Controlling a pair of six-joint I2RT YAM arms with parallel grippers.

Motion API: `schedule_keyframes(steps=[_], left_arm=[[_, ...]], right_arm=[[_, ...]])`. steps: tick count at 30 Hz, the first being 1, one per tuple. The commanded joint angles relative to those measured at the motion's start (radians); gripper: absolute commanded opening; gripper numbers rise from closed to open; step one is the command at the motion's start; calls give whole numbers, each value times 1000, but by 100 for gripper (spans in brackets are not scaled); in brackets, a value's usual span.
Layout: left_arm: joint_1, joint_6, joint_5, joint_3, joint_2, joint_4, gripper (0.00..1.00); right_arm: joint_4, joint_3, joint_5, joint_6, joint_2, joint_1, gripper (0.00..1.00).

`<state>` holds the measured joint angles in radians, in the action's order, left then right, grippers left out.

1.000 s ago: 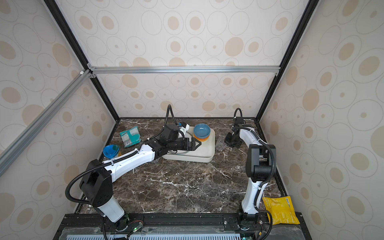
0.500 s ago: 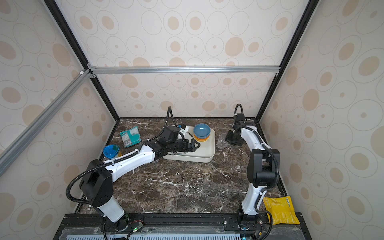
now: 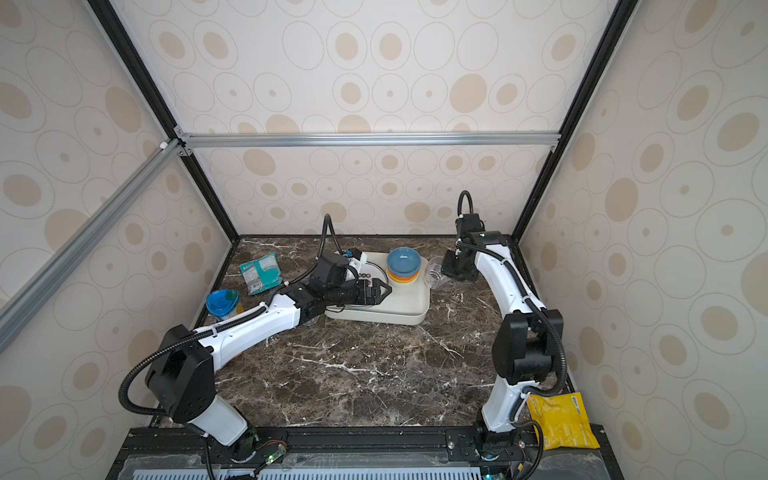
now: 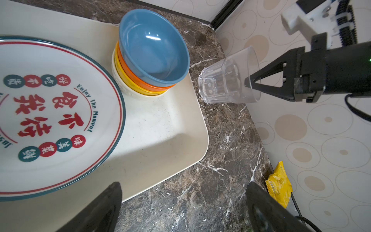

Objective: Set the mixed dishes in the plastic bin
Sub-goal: 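Carry the clear cup with the right gripper into the bin beside the bowls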

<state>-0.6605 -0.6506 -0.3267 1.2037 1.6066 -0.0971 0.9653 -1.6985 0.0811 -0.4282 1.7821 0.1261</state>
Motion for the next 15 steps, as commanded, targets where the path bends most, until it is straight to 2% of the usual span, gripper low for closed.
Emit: schedule_keyframes(steps=[1, 15], left_arm=[[13, -2, 17, -12, -35, 18, 96], [42, -22, 51, -83, -104, 29, 96]], right_arm=[[62, -59, -1, 31, -11, 35, 0], [113, -139, 4, 58, 94, 148, 0]])
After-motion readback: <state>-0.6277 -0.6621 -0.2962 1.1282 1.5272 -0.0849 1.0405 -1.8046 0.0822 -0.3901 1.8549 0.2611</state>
